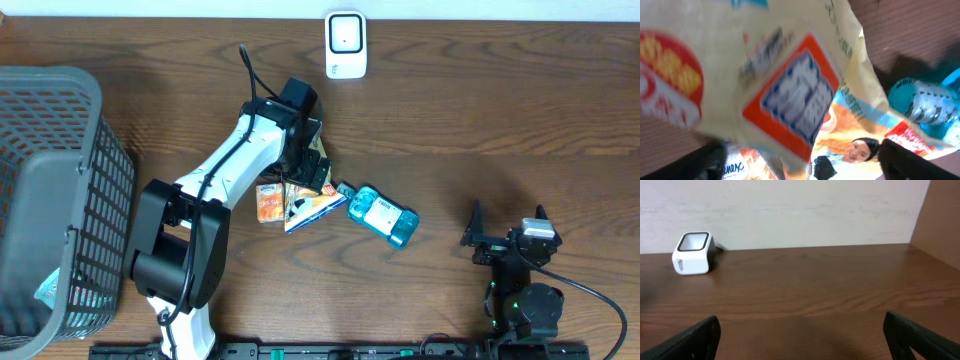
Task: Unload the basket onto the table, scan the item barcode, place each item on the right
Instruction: 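Carry the yellow wet-wipe pack to the table centre beside the bottle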
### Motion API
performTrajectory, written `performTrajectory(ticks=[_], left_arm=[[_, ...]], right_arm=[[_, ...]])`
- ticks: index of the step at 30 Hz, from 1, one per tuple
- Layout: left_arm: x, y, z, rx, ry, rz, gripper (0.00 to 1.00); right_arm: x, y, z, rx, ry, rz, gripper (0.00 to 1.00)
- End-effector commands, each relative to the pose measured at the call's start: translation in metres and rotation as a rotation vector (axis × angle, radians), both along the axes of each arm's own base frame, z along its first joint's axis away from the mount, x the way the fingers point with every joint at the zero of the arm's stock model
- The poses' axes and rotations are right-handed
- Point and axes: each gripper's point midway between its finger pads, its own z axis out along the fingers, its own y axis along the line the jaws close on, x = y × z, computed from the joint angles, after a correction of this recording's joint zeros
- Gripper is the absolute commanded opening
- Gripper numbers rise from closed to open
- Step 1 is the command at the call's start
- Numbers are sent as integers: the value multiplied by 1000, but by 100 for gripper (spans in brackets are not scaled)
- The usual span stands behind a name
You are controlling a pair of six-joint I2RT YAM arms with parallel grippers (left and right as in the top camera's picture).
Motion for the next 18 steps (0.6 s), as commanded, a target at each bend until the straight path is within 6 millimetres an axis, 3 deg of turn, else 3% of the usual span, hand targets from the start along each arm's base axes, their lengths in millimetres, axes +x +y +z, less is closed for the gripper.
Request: performTrajectory(ticks=[1, 4, 8, 10, 11, 13, 14, 18], left_arm=[[-5, 1, 1, 2, 17, 11, 99], [-2, 6, 9, 27, -3, 14, 99], [8, 6, 35, 19, -83, 16, 97], [15, 6, 53, 5, -148, 21, 78], [18, 5, 63, -6, -180, 22, 64], [23, 3, 83, -37, -247, 26, 32], [26, 2, 93, -53, -282, 27, 11], [29, 0, 125, -98, -379, 30, 7]], right_arm=[[-1, -4, 0, -15, 0, -17, 99], [-1, -4, 0, -15, 0, -17, 99], [-1, -4, 0, -15, 0, -17, 99], [-1, -4, 0, -15, 0, -17, 99], [-1, -4, 0, -15, 0, -17, 99], [-1, -4, 0, -15, 0, -17, 99], [-1, -4, 0, -15, 0, -17, 99], [-1, -4, 0, -15, 0, -17, 99]])
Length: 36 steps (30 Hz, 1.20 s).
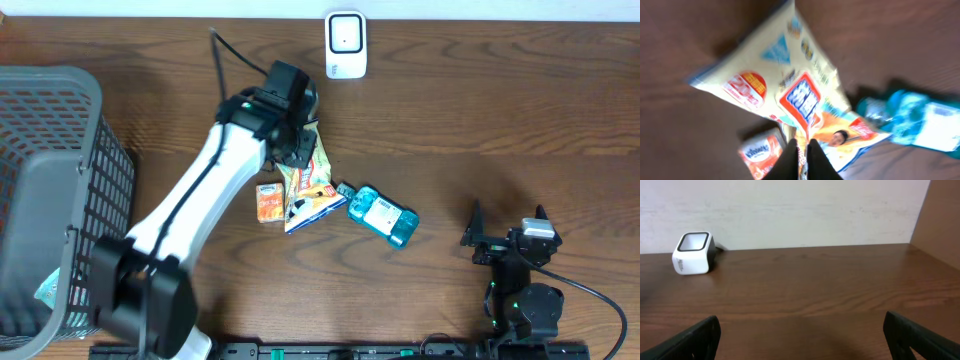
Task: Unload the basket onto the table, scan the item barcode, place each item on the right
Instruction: 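Carry the yellow wet-wipe pack to the table centre beside the bottle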
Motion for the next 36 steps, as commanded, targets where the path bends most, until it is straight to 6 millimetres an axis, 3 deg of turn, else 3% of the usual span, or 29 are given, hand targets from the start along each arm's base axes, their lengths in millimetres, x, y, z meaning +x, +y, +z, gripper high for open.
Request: performTrajectory(ticks=[1, 6, 7, 8, 9, 10, 11, 12, 13, 16, 22, 36], left_arm=[[6, 0, 35, -28, -100, 4, 7], [6, 0, 48, -41, -140, -3, 8], [7, 0, 48, -43, -142, -2, 35], [8, -1, 47, -42, -141, -2, 54], [8, -1, 45, -40, -137, -2, 58], [8, -1, 44, -38, -133, -2, 57], [9, -1, 41, -36, -128, -3, 49], [9, -1, 39, -34, -123, -3, 31], [10, -1, 36, -31, -118, -2, 21], [12, -2, 27, -23, -100, -2, 8], [18, 0, -7, 30, -32, 9, 8], [14, 8, -121, 133, 223, 162, 8]], right_arm=[[-1, -4, 0, -16, 0, -18, 99], [-1, -4, 0, -16, 0, -18, 99], [-1, -4, 0, -16, 0, -18, 99], [-1, -4, 0, -16, 0, -18, 99], [-1, -4, 0, -16, 0, -18, 99], [-1, -4, 0, -16, 0, -18, 99], [-1, -4, 0, -16, 0, -18, 99], [-1, -4, 0, -16, 0, -18, 99], [-1, -4, 0, -16, 0, -18, 99], [-1, -4, 0, -16, 0, -18, 99], [-1, -4, 0, -16, 0, -18, 99], [-1, -4, 0, -16, 0, -18, 99]])
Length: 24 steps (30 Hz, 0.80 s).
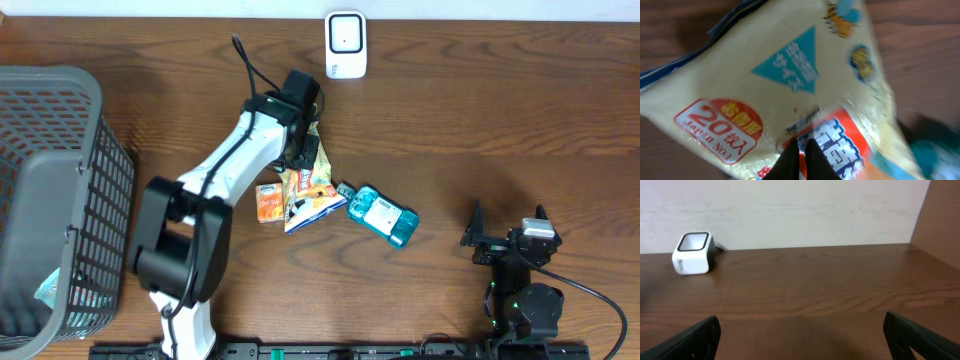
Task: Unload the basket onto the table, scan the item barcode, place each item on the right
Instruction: 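Carry the yellow wet-wipe pack to the table centre beside the bottle, then lower the yellow pack onto the table, open and withdraw left gripper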
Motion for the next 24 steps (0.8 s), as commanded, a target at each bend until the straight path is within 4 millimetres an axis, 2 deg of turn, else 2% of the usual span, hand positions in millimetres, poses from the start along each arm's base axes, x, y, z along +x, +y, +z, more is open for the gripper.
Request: performTrajectory(ticks=[1, 5, 8, 10, 15, 21, 24], left_arm=[[-2, 4, -25, 31, 58, 46, 8], [-12, 8, -55, 64, 132, 56, 8], [-16, 10, -59, 73, 150, 57, 8], [-14, 9, -52, 67, 137, 56, 7], [-9, 7, -4, 26, 51, 56, 8], [-4, 4, 83, -66, -143, 56, 7], [-3, 4, 109, -97, -207, 56, 8]], right_arm=[[-1, -4, 0, -16, 0, -18, 99], [-1, -4, 0, -16, 0, -18, 99], [-1, -4, 0, -16, 0, -18, 99], [-1, -4, 0, -16, 0, -18, 99], [-1, -4, 0, -16, 0, -18, 99], [-1, -4, 0, -16, 0, -18, 99], [-1, -4, 0, -16, 0, -18, 99]])
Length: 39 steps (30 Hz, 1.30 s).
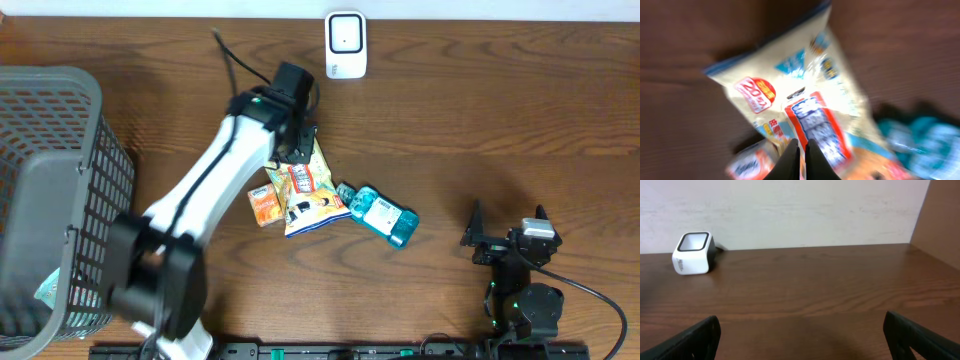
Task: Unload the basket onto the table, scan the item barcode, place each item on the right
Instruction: 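Lower the yellow pack onto the table, open and withdraw left gripper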
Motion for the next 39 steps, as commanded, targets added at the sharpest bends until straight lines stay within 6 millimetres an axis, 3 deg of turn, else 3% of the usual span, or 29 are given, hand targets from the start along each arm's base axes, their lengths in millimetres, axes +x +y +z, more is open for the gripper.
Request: performTrajectory(ticks=[1, 5, 15, 21, 39], left_arm=[[1, 0, 36, -42, -85, 17, 8], [-4, 2, 25, -36, -52, 40, 7], [-42, 13, -56, -48, 84, 158, 7], [-57, 7, -86, -106, 106, 137, 8], [-66, 13, -104, -93, 110, 136, 8]], right_arm=[[-1, -4, 0, -16, 0, -18, 99], [-1, -4, 0, -16, 0, -18, 99], [-1, -4, 0, -16, 0, -18, 99], [-1, -4, 0, -16, 0, -18, 99], [-1, -4, 0, -16, 0, -18, 99]])
